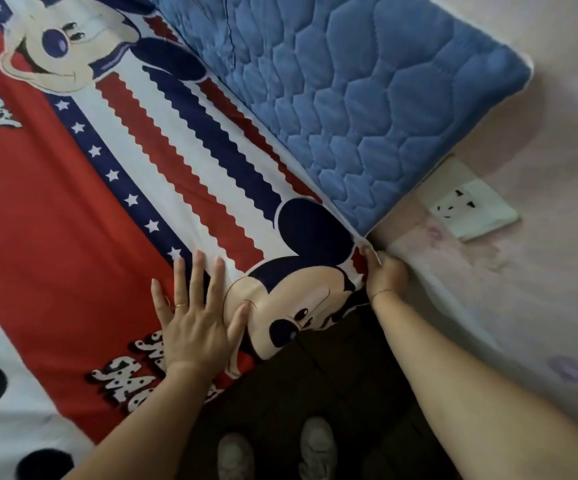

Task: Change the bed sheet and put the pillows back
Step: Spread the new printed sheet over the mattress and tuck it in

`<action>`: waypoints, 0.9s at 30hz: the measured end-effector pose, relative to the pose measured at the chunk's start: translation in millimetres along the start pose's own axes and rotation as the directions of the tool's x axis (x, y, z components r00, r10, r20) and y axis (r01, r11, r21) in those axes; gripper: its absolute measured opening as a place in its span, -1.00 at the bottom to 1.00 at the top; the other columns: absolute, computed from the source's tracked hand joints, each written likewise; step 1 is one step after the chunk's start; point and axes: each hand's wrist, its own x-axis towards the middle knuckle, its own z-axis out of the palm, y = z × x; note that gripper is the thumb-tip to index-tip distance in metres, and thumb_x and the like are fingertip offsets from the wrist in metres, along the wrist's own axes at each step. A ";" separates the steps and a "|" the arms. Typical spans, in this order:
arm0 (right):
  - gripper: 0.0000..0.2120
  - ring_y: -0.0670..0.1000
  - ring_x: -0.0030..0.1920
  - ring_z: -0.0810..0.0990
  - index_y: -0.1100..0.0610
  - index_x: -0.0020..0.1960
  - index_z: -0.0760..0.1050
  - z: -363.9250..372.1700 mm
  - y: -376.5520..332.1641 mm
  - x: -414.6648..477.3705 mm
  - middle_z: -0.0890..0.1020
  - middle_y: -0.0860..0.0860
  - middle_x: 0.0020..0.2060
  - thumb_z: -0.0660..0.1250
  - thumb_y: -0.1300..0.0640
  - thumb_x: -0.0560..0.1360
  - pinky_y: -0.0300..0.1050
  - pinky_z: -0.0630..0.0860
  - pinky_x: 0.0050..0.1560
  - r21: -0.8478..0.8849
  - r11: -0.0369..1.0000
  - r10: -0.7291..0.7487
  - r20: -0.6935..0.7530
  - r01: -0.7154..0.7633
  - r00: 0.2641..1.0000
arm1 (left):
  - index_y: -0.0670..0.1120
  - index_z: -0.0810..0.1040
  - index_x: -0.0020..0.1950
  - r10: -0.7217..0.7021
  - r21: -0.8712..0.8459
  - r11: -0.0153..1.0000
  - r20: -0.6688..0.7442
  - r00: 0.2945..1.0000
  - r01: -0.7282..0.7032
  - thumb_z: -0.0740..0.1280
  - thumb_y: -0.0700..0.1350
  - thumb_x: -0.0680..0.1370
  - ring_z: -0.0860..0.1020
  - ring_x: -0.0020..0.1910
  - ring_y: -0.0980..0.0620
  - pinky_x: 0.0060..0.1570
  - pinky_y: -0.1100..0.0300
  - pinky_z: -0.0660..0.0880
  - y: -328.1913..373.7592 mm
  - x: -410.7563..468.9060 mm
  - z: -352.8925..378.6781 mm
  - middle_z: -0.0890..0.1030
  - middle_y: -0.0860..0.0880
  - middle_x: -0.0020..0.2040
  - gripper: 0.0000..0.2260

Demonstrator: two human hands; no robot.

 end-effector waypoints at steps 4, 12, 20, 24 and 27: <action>-0.54 0.07 -0.18 0.54 0.15 -0.18 0.53 4.9 8.1 -5.6 0.61 0.09 -0.21 0.06 -0.12 0.64 -0.13 0.35 -0.16 -0.068 0.997 -0.043 -0.069 0.039 0.997 | -0.01 -0.06 0.59 0.011 0.003 1.000 -0.030 0.999 -0.011 -0.17 0.33 0.57 -0.12 0.58 -0.13 0.48 -0.27 -0.16 -1.7 -1.3 1.8 0.00 -0.11 0.60 -0.33; -0.53 0.18 0.29 0.45 0.17 0.40 0.35 -20.6 -16.9 -69.9 0.44 0.19 0.34 0.03 -0.10 0.64 0.06 0.41 0.20 -0.043 0.998 0.046 -0.196 -0.056 0.979 | -0.05 -0.02 0.58 -0.101 -0.020 0.995 -0.046 0.994 0.100 -0.19 0.31 0.61 -0.11 0.58 -0.07 0.50 -0.20 -0.16 11.2 -17.6 3.7 0.00 -0.09 0.60 -0.35; -0.36 0.10 0.56 -0.13 -0.07 0.56 0.03 60.7 -54.5 -175.8 -0.02 0.05 0.57 -0.05 -0.30 0.55 0.40 -0.09 0.43 -0.385 0.650 -0.635 0.199 0.656 0.746 | -0.10 0.12 0.58 -0.088 -0.038 0.995 -0.022 0.996 0.088 -0.19 0.31 0.61 0.09 0.56 -0.12 0.49 -0.20 0.02 9.4 -90.3 5.7 0.14 -0.14 0.58 -0.31; -0.29 0.18 0.54 -0.01 0.02 0.57 -0.01 60.4 -18.8 -150.8 0.01 0.12 0.56 -0.03 -0.32 0.54 0.39 0.05 0.41 -0.443 0.730 -0.542 0.089 0.521 0.835 | -0.05 0.04 0.60 -0.252 -0.085 0.965 -0.043 0.967 0.247 -0.11 0.34 0.57 -0.03 0.58 -0.04 0.53 -0.07 -0.13 -33.6 -135.5 13.5 0.06 -0.08 0.60 -0.30; -0.26 0.22 0.52 0.09 0.02 0.58 -0.14 45.2 -4.8 -142.3 -0.05 0.13 0.56 0.02 -0.29 0.56 0.28 0.22 0.43 -0.234 0.931 -0.272 0.064 0.279 0.960 | -0.05 0.04 0.59 -0.490 -0.270 0.841 -0.016 0.871 0.469 -0.08 0.37 0.54 -0.07 0.58 -0.02 0.53 -0.08 -0.13 -28.2 -163.3 5.2 0.06 -0.07 0.60 -0.26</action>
